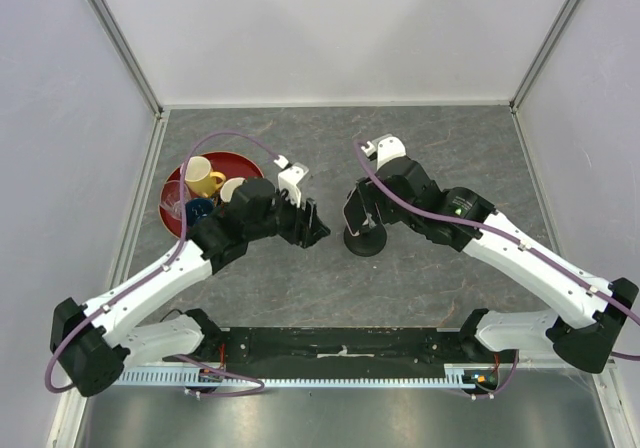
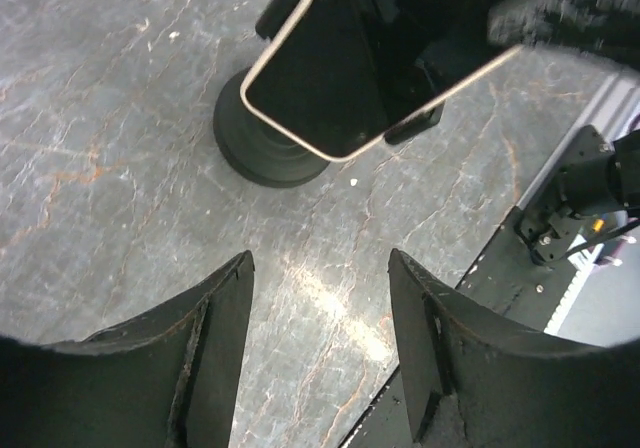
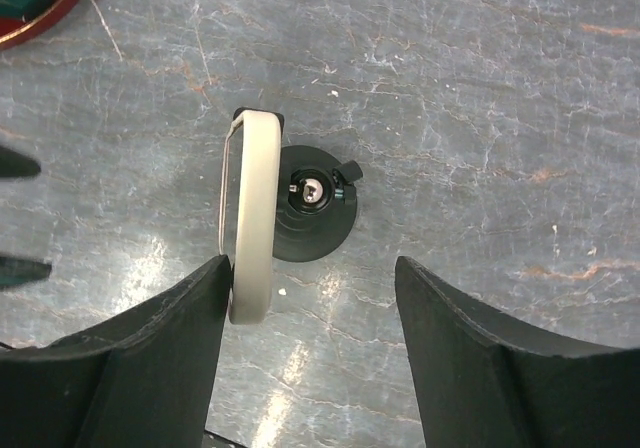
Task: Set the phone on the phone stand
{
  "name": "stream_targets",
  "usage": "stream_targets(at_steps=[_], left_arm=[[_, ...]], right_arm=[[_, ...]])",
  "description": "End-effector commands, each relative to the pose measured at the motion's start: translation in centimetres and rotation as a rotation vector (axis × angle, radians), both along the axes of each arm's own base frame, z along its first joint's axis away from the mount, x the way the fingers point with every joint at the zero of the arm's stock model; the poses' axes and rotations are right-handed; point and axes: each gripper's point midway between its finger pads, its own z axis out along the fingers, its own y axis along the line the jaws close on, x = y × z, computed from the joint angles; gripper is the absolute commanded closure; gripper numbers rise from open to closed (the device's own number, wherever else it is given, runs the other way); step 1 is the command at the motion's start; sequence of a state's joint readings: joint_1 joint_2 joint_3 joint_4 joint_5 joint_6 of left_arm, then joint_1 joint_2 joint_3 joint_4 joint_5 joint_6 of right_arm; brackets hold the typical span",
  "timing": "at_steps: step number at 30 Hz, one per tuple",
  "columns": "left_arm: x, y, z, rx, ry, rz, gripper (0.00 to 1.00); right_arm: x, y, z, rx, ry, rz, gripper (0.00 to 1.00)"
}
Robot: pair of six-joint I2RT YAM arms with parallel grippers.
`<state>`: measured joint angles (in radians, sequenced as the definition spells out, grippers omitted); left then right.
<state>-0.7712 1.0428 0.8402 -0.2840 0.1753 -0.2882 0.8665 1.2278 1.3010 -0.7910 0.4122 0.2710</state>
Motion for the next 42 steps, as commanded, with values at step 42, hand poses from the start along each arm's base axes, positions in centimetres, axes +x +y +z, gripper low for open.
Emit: stream_targets(at_steps=[42], left_arm=[[6.7,-7.8,1.2,-0.282,-0.418,-0.906,0.53]], right_arm=[[-1.6,1.1,2.1,0.042,-0.029,0.363,0.19]])
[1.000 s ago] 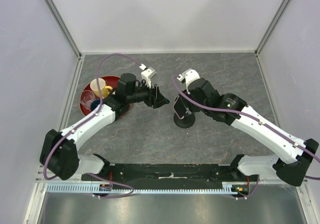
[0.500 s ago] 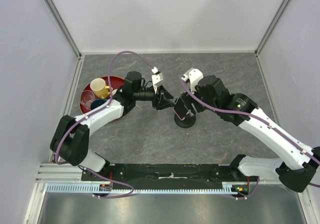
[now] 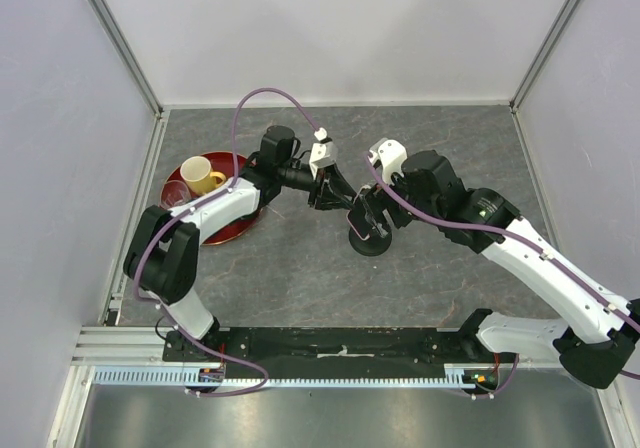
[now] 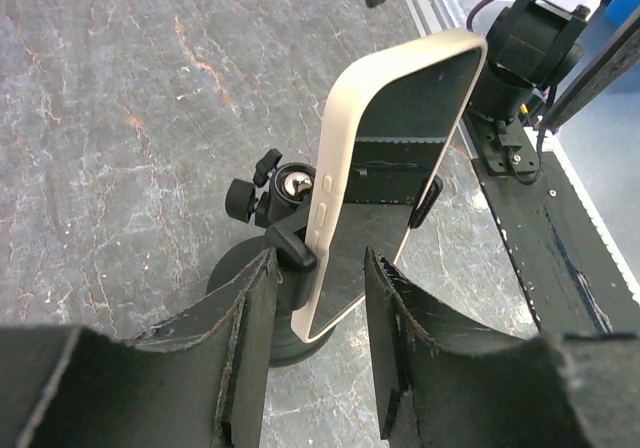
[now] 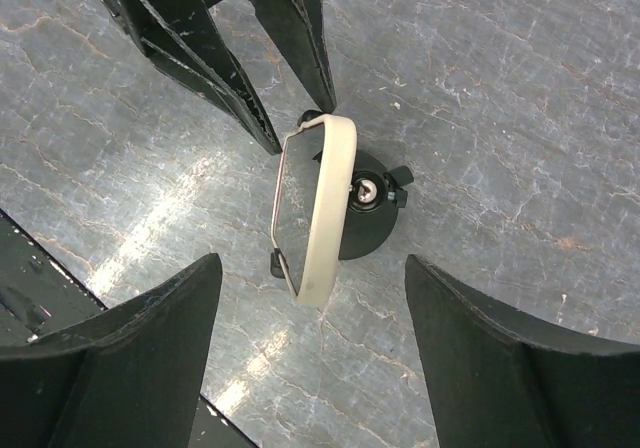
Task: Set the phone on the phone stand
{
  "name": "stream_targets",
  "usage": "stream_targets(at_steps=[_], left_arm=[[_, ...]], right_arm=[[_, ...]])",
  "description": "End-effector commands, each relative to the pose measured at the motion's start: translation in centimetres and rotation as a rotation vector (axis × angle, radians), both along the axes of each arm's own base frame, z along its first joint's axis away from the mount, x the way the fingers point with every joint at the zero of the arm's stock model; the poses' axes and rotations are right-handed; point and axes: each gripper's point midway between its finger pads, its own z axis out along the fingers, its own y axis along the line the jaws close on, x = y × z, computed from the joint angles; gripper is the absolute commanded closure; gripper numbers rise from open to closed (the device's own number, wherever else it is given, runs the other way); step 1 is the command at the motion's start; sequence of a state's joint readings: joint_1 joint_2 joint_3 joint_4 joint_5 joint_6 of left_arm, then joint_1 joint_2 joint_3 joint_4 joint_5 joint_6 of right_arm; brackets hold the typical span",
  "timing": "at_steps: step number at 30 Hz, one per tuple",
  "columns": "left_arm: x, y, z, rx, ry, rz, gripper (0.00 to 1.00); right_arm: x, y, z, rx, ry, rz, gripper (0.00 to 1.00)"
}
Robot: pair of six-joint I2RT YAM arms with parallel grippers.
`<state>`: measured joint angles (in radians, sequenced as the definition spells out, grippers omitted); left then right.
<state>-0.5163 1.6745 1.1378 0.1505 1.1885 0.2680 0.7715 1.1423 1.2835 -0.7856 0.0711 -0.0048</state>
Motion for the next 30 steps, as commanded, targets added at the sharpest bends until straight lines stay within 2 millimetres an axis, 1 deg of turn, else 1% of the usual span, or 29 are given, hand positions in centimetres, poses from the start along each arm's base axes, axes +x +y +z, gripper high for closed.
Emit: stream_targets(at_steps=[1,4,8,13,15,17,20,22,23,25,26,28,29,30], left_arm=[[0.2,-0.2,0.3,-0.023,-0.069,-0.059,0.52],[0.5,-0.4,0.2,-0.023,-0.057,-0.066,0.51],[-0.2,-0.6,-0.4,-0.021,-0.022,-0.101,0.53],[-0.3,-0.7,-0.9,-0.016,0.008,-0.123,0.56],[-0.4,-0.7,-1.0,-0.016,0.020,-0.132,0.57],[-0.5,-0.8,-1.2,-0.017,0.033,-0.142,0.59],[-0.6,-0.9,-1.7,-0.011,0.052,-0.150,0.64],[-0.8,-0.9,-2.0,-0.001,0.060,-0.153,0.68],[-0.7,-1.1,-1.8,-0.004,0.050,-0.155,0.69],[-0.8,-0.9,-2.2,0.013,0.067,-0.151,0.73],[-0.8,-0.9,-2.3,0.017,0.067,-0.147,0.73],[-0.9,-0.8,-2.5,0.024,0.076,-0.145,0.74],[-0.9,-0.8,-2.6,0.027,0.080,-0.146,0.73],[-0.9,-0.8,-2.8,0.029,0.084,-0.146,0.70]], right_arm=[[0.4,0.8,0.8,0.037,-0.019,0.025,0.19],[0.3,0.9,0.3,0.033,-0.010,0.029,0.19],[0.5,0.9,-0.1,0.032,-0.003,0.026,0.20],[1.0,1.5,-0.8,0.037,0.003,0.044,0.22],[1.3,1.7,-0.8,0.035,-0.004,0.043,0.26],[1.0,2.2,-1.2,0.043,0.012,0.076,0.32],[1.3,2.4,-1.8,0.040,0.023,0.078,0.39],[1.4,2.7,-1.8,0.050,0.020,0.082,0.42],[1.4,2.9,-1.9,0.054,0.020,0.087,0.46],[1.6,3.0,-1.9,0.057,0.014,0.086,0.50],[1.7,2.9,-2.1,0.053,0.012,0.088,0.54],[1.8,2.8,-2.5,0.037,0.012,0.086,0.57],[1.8,2.7,-2.7,0.029,0.011,0.087,0.58],[1.9,2.8,-2.8,0.029,0.007,0.090,0.59]])
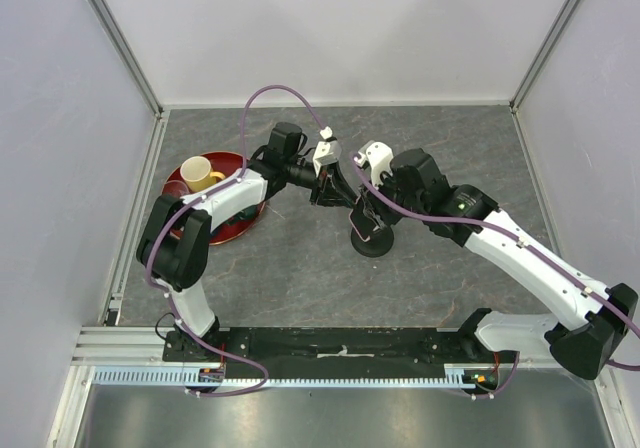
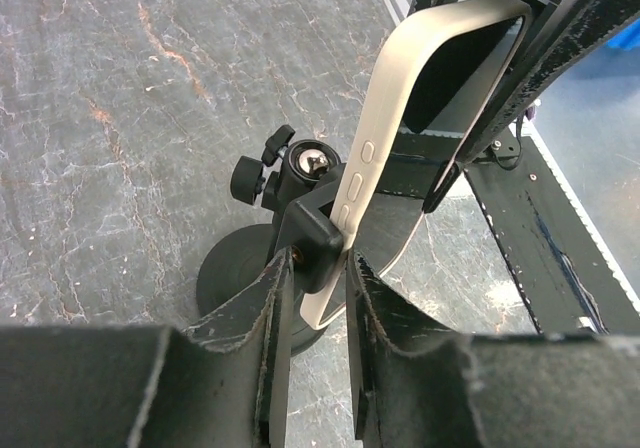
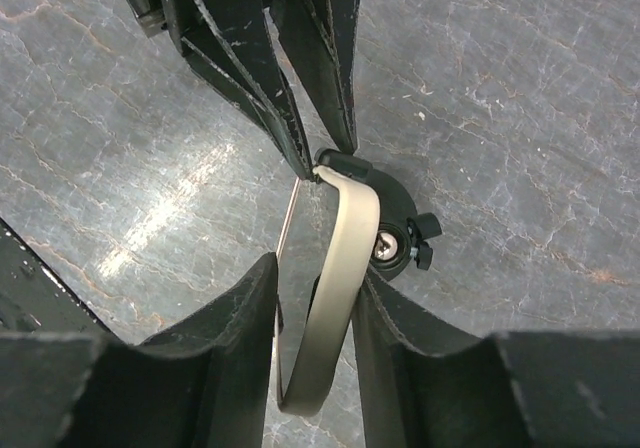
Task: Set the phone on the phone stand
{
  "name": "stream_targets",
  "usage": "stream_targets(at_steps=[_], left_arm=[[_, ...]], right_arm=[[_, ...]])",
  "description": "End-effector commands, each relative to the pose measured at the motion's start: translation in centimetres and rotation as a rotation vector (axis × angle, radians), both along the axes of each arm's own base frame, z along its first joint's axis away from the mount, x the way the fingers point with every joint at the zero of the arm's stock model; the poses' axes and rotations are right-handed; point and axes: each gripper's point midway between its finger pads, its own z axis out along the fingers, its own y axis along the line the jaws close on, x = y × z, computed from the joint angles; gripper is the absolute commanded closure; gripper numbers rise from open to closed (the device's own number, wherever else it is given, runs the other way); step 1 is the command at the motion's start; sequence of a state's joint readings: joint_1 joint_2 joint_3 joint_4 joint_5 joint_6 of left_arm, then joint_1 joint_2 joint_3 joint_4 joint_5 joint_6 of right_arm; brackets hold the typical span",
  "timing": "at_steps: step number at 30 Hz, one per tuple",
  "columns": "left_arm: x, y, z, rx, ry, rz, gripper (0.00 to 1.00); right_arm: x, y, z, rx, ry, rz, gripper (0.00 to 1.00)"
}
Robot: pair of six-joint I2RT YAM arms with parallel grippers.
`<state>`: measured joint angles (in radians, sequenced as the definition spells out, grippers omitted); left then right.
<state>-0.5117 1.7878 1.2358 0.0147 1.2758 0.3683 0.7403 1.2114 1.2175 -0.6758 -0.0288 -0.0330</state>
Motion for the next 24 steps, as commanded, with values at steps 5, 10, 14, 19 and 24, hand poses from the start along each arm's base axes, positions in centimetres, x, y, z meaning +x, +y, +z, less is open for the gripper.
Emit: stream_targets(at_steps=[5,10,14,19,24], left_arm=[[-1.4,-0.8,-0.8,0.011,0.042,-0.069,0.57],[-1.2,-0.9,-0.9,0.021,0.062,-0.072,0.52],[-1.9,-0.8,-0.4,0.010,0.072,-0.096,0.52],[-2.4,-0.5,-0.8,0.022,0.056,-0.090,0.61],[-2.1,-0.5,-0.9,0.030,0.031,-0.070,0.86]], right_arm=[[0.6,0.8,-0.2,0.008,-0.038,0.041,0.73],[0.1,1.3,-0.6,0.001,-0.031,0.124,1.00],[0.6,1.3,-0.7,-0.009,-0.026,0.132,1.00],[1.0,1.1,-1.1,-0.018,-0.016,0.119,1.00],[1.3,0.7,-1.1,-0.023,-0.015,0.091,0.99]])
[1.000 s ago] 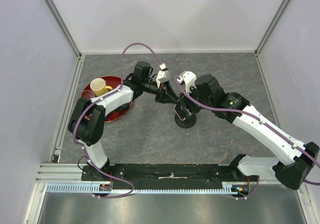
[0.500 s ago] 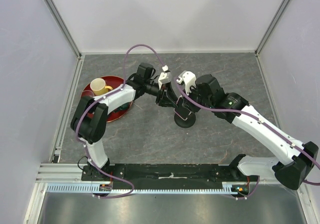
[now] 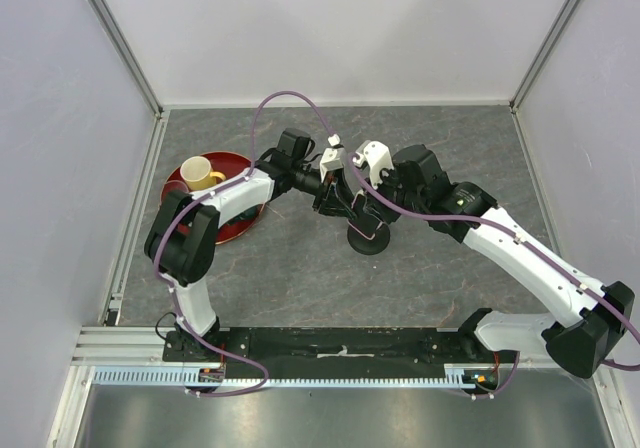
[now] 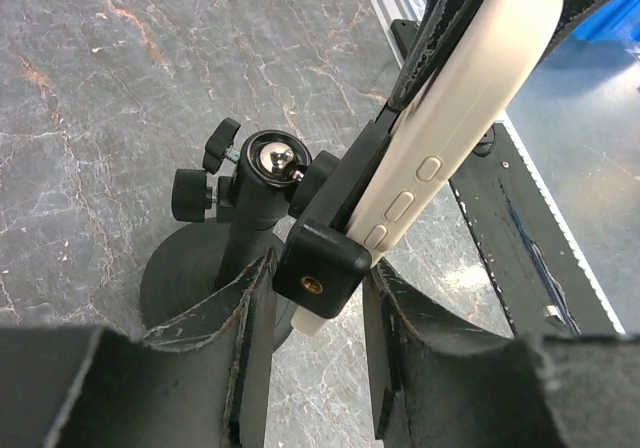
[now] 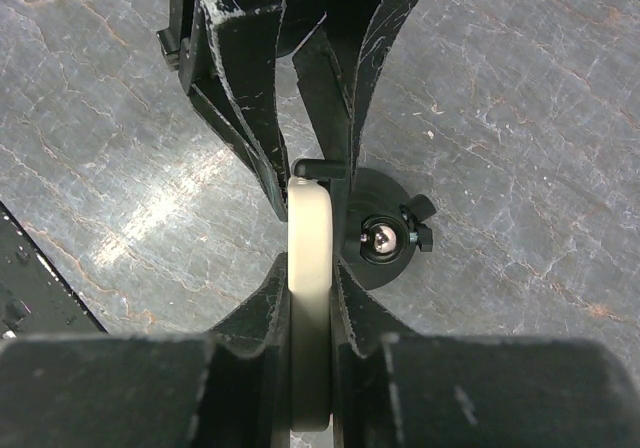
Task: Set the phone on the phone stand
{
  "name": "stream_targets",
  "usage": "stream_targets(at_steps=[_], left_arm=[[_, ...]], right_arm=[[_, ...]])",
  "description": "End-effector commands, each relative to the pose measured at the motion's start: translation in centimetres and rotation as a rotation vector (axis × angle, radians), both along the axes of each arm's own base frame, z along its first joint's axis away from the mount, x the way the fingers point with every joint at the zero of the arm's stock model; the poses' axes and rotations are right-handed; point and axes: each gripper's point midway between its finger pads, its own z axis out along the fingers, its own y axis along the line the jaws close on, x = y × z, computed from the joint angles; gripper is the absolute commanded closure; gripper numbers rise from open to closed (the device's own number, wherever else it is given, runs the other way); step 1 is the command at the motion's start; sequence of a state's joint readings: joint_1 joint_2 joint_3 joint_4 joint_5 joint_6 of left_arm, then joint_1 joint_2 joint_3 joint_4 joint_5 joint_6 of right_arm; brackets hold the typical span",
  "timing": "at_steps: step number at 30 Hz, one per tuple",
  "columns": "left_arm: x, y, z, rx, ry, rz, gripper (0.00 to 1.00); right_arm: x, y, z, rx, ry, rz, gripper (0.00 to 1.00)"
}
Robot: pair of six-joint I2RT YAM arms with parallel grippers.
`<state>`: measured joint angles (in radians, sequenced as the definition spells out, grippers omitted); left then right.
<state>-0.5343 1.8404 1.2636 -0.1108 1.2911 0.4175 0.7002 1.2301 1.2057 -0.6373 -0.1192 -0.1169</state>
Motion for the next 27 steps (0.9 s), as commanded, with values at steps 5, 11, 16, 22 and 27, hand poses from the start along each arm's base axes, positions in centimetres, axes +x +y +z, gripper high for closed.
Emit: stream_targets(at_steps=[5,11,16,22,27], left_arm=[[0.5,0.0,-0.3,0.087,-0.072,0.112,0.98],[4.0,0.2,-2.5,0.226,-0.068,0.384,0.98],[5.6,0.6,-3.6,0.291,-0.061,0.576,0.98],[4.5,0.7,-3.4,0.285,-0.079,0.580,0.98],[4.1,1.6,-1.4,0.267,-0.078,0.592,0.94]], right_arm=[[0.8,-0.2,-1.1,-0.025,0.020,-0.050,1.00],[1.9,-1.8,-1.0,0.009,0.022,-0.263,1.00],[1.6,-2.7,-0.5,0.098,0.041,-0.430,1.00],[1.8,-2.6,-1.8,0.054,0.063,-0.434,1.00],[1.4,-1.8,-0.4,0.095,0.045,-0.365,1.00]])
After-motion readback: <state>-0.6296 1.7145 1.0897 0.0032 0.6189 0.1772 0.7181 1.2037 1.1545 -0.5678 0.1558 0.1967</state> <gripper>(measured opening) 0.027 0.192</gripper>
